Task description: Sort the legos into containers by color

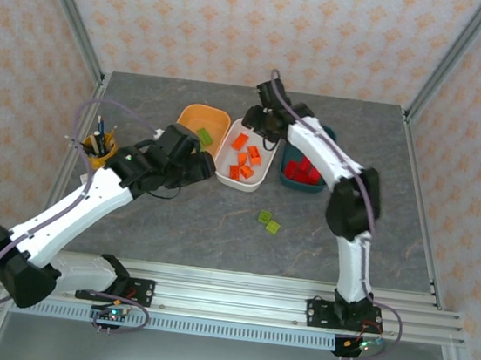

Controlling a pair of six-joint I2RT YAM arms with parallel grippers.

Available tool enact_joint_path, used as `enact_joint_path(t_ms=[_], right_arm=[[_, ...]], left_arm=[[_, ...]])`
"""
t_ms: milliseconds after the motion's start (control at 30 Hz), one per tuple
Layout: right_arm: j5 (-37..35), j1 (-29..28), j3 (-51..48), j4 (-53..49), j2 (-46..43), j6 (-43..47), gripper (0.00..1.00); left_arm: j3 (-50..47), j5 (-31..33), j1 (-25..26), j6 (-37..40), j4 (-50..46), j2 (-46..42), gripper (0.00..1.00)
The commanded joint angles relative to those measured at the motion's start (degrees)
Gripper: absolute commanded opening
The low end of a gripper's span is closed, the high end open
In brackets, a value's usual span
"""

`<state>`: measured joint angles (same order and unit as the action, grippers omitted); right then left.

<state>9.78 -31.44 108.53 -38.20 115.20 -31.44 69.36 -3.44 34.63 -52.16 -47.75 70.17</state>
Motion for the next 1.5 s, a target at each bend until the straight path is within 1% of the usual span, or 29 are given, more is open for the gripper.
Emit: enact_joint_path(t_ms=[0, 133, 200, 333, 467, 533, 600, 700, 800, 967, 1100, 1300, 1433, 1467], right_arm=[[-4.0, -1.3, -10.2, 0.3, -15.4, 5.2, 0.59], [-3.6, -3.1, -26.3, -2.7, -31.5, 6.6, 0.64], [-2.9, -4.1, -33.9, -5.9, -39.9, 5.8, 0.66], [-1.3, -6.1, -45.3, -12.7, -55.5, 2.3, 0.70], [3.4, -6.3, -55.8, -16.6, -68.4, -3.0, 0.74], [5.9, -6.3, -59.8, -16.7, -73.4, -5.4, 0.74], [6.6, -6.3, -62.5, -16.9, -77.8, -7.4, 0.76], [5.3, -6.3, -63.6, -18.4, -81.1, -7.8, 0.80], [5.0, -6.3, -64.0, -20.0, -81.9, -8.2, 0.80], [3.9, -6.3, -64.6, -21.0, -83.0, -9.3, 0.80], [4.1, -6.3, -64.9, -20.4, -83.1, -9.8, 0.79], [4.4, -6.3, -65.1, -20.0, -83.1, -10.1, 0.79], [4.5, -6.3, -65.5, -19.7, -83.1, -10.2, 0.78], [4.5, -6.3, -65.5, -19.6, -83.0, -10.0, 0.78]], left_arm=[[1.9, -2.4, 3.4, -2.8, -0.7, 5.0, 0.71], [6.7, -4.7, 8.7, -3.5, 0.0, 14.4, 0.72], [11.4, -5.6, 11.8, -1.5, -0.4, 20.6, 0.72], [21.7, -5.5, 16.4, 3.3, -4.7, 32.5, 0.72], [29.7, -4.0, 18.6, 5.2, -10.7, 44.0, 0.72], [31.9, -2.8, 18.6, 5.1, -12.8, 47.6, 0.72], [33.9, -1.6, 18.7, 5.6, -13.6, 50.1, 0.72], [37.4, 0.2, 18.7, 6.7, -16.4, 53.4, 0.72], [39.8, 1.4, 18.7, 8.3, -17.8, 55.8, 0.72], [40.0, 1.1, 18.4, 10.6, -15.6, 58.2, 0.71], [40.0, 0.5, 17.3, 11.0, -14.5, 59.9, 0.68], [40.0, -0.8, 15.6, 11.6, -12.1, 60.7, 0.61], [41.2, -1.9, 15.5, 11.9, -12.2, 62.2, 0.51], [41.2, -2.1, 15.4, 11.9, -12.2, 62.4, 0.49]])
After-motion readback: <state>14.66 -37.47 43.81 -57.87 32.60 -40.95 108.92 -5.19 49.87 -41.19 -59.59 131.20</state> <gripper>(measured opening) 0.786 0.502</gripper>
